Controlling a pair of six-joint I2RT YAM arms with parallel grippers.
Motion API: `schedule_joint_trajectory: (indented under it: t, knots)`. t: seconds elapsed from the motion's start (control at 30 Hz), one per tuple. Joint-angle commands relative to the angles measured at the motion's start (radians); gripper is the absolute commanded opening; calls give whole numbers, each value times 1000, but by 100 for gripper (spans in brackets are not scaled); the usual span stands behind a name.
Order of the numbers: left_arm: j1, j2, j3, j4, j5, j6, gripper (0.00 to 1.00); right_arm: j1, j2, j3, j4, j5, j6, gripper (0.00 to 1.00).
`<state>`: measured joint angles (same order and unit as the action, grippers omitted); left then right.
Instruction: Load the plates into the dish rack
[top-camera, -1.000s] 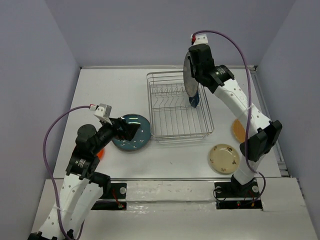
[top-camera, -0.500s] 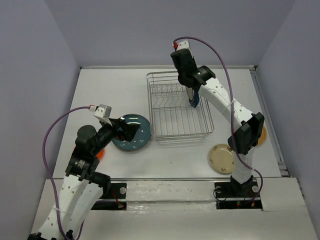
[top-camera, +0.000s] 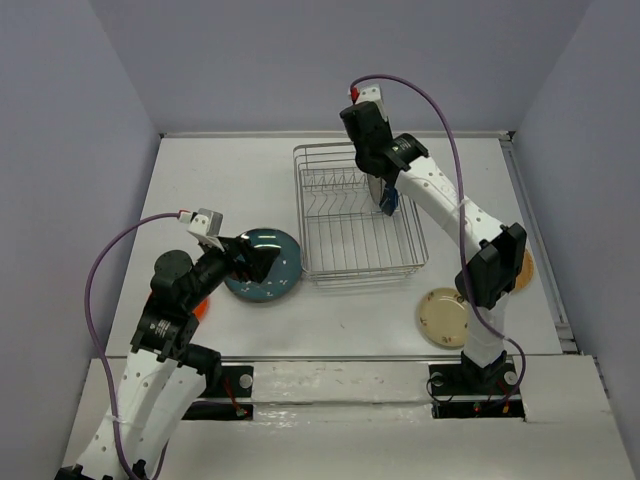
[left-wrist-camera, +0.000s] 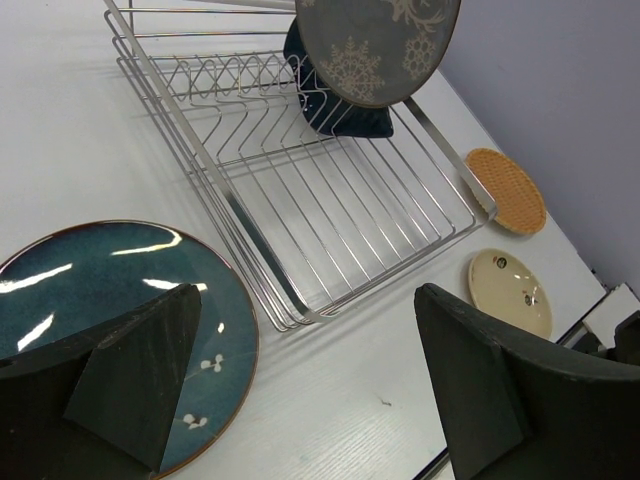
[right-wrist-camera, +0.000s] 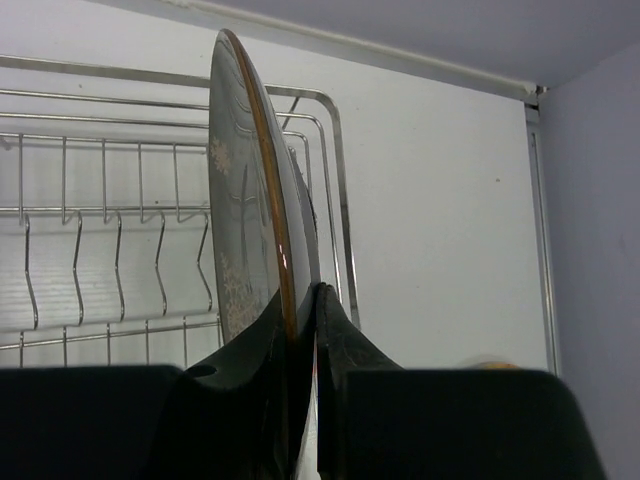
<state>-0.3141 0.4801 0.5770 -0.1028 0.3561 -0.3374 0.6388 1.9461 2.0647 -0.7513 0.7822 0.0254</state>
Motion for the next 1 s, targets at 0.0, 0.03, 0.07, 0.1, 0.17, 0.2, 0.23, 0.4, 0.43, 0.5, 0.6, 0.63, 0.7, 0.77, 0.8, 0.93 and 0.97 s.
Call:
schedule_joint_trajectory:
  t: [0.0, 0.03, 0.07, 0.1, 0.17, 0.2, 0.23, 0.4, 0.43, 0.5, 0.6, 0.63, 0.7, 0.77, 0.8, 0.93, 0.97]
  knots:
    - [-6, -6, 27, 22, -16, 17, 99, -2, -19, -24, 87, -3, 93, 7]
    - [-6, -6, 27, 22, -19, 17, 99, -2, -18, -34, 87, -9, 102, 7]
    - [-6, -6, 27, 20, -20, 17, 99, -2, -16, -52, 90, -17, 117, 7]
    - [-6, -6, 27, 21, -22, 17, 99, -2, -16, -63, 92, -23, 125, 7]
    - [-6, -5, 29, 18, -23, 17, 99, -14, -25, -107, 105, -50, 154, 7]
    - [-6, -3, 29, 20, -26, 17, 99, -25, -32, -126, 113, -61, 162, 7]
    - [-6, -2, 29, 20, -26, 17, 99, -25, -38, -147, 134, -83, 175, 7]
    - [-6, 12, 32, 5, -69, 14, 99, -74, -81, -268, 188, -181, 237, 7]
    - [-6, 21, 34, 2, -80, 11, 99, -74, -90, -279, 197, -195, 254, 7]
    - [-6, 31, 38, -9, -109, 8, 99, -85, -93, -288, 196, -155, 261, 7]
    - [-3, 35, 40, -12, -124, 5, 99, -85, -116, -278, 204, -104, 263, 7]
    - [-2, 32, 40, -12, -124, 3, 99, -85, -131, -259, 202, -75, 262, 7]
    - [3, 31, 40, -12, -118, 1, 99, -85, -148, -238, 202, -40, 257, 7]
    - [6, 29, 37, -8, -118, 0, 99, -85, -170, -210, 204, -8, 252, 7]
    - [7, 31, 38, -9, -118, 1, 99, -76, -173, -201, 204, -5, 245, 7]
    - [10, 32, 37, -9, -118, 1, 99, -76, -170, -179, 202, 8, 231, 7]
    - [10, 31, 37, -11, -120, 0, 99, -76, -168, -179, 201, 17, 231, 7]
